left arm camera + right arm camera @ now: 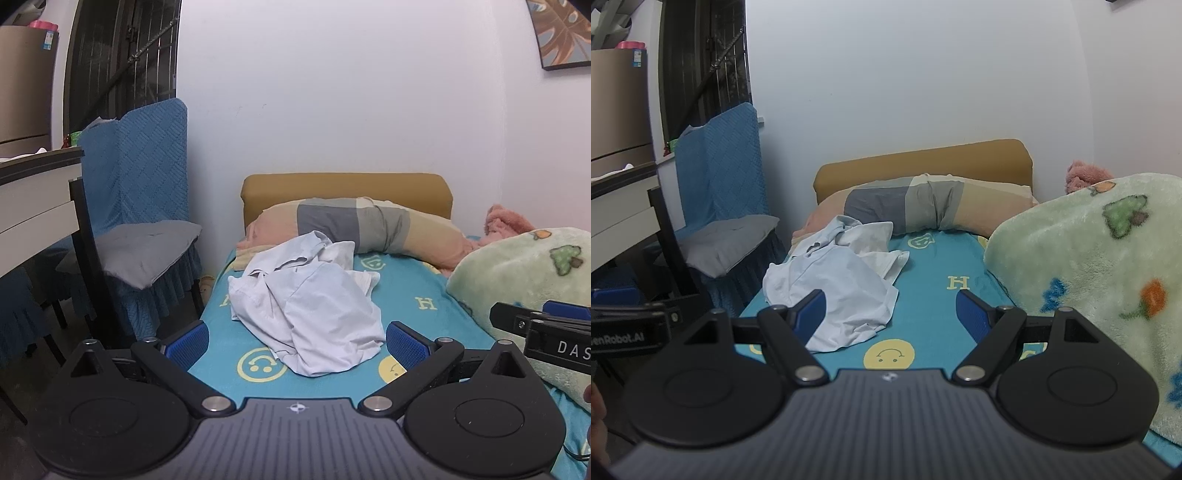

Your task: Fold clothes

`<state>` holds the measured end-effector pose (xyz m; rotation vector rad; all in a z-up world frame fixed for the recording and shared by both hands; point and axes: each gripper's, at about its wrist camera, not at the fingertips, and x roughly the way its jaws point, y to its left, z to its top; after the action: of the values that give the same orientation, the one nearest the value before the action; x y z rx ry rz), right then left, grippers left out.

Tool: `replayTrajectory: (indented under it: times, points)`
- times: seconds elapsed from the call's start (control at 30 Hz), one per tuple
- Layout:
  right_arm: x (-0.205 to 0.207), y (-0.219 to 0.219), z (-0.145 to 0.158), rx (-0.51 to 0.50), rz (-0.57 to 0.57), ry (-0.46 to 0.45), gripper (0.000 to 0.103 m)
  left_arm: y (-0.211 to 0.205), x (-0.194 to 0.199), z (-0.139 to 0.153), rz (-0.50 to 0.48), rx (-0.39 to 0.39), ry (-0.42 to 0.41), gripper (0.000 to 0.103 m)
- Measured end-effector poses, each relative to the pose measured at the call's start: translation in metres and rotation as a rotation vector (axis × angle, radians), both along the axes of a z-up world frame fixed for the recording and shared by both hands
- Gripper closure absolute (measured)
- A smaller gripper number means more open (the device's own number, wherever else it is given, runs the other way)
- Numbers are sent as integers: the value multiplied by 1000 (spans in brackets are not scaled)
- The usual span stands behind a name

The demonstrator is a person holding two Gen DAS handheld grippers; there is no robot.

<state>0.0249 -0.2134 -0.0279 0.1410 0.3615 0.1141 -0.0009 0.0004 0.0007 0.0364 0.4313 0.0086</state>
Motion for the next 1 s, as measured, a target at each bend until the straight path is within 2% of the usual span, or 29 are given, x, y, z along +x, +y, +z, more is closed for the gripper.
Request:
replayTrajectory:
  times: [0.3,1.0]
  points:
    - [-1,2,6,1,-3,6,24,2,-3,3,6,6,-17,0]
    - [4,10,0,-43,5,20,24,0,-1,-2,1,10,-18,0]
